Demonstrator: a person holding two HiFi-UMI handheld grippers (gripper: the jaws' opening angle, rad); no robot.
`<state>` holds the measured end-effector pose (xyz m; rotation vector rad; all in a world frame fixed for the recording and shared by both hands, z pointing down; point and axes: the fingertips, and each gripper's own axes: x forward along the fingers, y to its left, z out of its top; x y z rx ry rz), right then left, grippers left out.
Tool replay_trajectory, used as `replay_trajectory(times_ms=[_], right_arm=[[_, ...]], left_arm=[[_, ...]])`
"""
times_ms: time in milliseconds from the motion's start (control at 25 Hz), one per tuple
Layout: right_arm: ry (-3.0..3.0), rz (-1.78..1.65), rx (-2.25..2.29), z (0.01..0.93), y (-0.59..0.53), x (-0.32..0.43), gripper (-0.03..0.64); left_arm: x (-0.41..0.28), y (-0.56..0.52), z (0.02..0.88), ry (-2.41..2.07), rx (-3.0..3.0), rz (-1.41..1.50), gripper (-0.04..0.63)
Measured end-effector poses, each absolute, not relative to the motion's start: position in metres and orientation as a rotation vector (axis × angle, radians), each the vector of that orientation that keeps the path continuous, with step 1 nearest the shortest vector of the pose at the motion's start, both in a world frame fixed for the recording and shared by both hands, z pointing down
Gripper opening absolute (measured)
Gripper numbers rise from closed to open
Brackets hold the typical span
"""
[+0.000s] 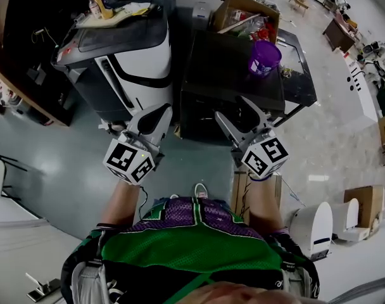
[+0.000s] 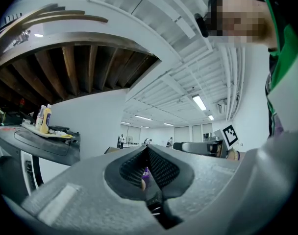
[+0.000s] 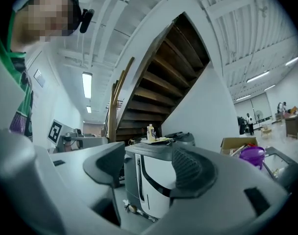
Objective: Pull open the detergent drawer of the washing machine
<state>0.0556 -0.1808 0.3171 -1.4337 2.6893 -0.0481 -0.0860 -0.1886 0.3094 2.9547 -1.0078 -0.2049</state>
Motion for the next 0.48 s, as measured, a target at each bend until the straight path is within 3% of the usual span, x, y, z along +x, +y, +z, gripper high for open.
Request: replay_trajectory(times_ms=[480], right_arm=[[2.632,-0.341,-1.555,0.406,-0.222,0.060,0.284]], left_arm=[[-0.095,-0.190,0.333,-0.938,2.975,-0.141,0.016]])
